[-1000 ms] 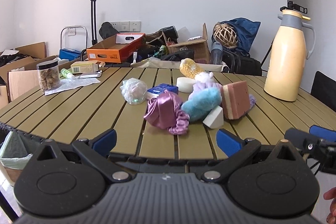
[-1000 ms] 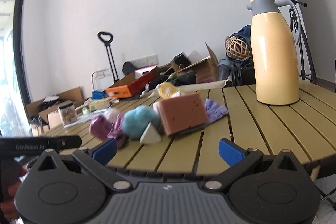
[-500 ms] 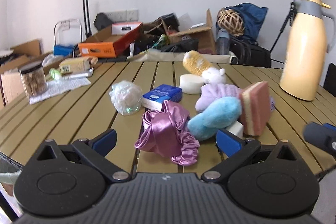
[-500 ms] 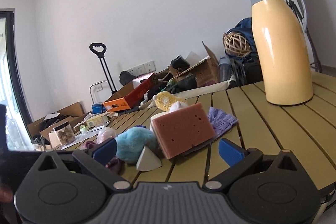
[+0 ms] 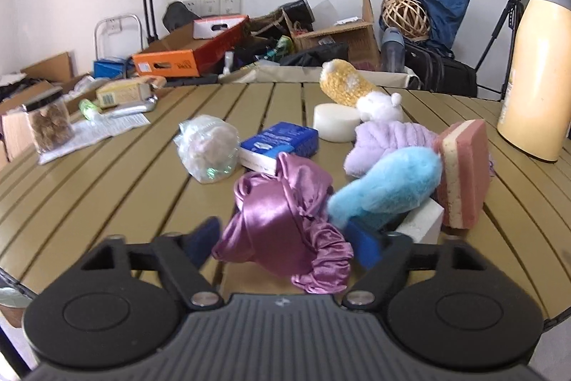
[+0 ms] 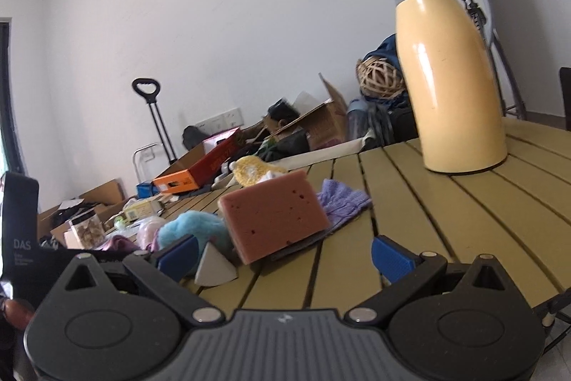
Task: Collect trash
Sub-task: 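Reach the left tool to the pink satin scrunchie while the right tool approaches the white triangle, then close the left gripper on the pink scrunchie while the right gripper grasps the white triangle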
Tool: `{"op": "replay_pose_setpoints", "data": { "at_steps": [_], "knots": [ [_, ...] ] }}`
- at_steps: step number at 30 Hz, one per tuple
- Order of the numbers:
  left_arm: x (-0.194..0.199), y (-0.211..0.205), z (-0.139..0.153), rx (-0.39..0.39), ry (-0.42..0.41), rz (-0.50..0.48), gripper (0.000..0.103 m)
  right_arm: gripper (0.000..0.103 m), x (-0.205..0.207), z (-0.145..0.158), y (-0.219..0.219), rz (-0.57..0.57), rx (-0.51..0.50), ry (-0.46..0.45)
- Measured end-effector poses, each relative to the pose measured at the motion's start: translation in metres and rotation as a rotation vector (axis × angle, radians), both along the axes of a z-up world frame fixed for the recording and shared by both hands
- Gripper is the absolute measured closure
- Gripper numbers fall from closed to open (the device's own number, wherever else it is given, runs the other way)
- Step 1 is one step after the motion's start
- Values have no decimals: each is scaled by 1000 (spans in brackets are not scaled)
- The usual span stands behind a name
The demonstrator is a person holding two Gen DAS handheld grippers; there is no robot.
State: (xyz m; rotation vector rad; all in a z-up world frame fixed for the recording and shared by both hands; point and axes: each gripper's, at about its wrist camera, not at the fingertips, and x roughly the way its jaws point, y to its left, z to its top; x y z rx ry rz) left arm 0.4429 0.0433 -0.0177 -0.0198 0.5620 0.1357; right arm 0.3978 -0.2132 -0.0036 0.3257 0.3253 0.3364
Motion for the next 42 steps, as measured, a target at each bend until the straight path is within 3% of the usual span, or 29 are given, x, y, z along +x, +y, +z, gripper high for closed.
{"op": "replay_pose_setpoints", "data": {
  "at_steps": [7, 10, 18, 25, 32, 36, 39, 42],
  "knots": [
    [1, 9, -2, -85, 2, -44, 59, 0, 2, -4, -1, 2, 21, 19],
    [0, 12, -2, -89, -4, -45, 64, 0, 3, -4, 1, 6, 31, 26],
    [-8, 24, 2, -101, -16, -15, 66, 0, 10, -7, 9, 23, 51, 85],
    [-23, 35, 14, -108, -70, -8, 66, 0, 5, 2, 40, -5, -71, 37],
    [-35, 47, 22, -111, -106, 1, 66, 0, 14, 1, 82, -17, -180, 80],
    [-41, 54, 23, -116, -107, 1, 66, 0, 18, -2, 97, -25, -166, 79],
    [-44, 60, 24, -120, -112, 6, 66, 2, 19, -2, 111, -21, -178, 61],
    [-47, 65, 25, -124, -118, 10, 66, 12, 24, -5, 124, 1, -183, 75]
  ]
}}
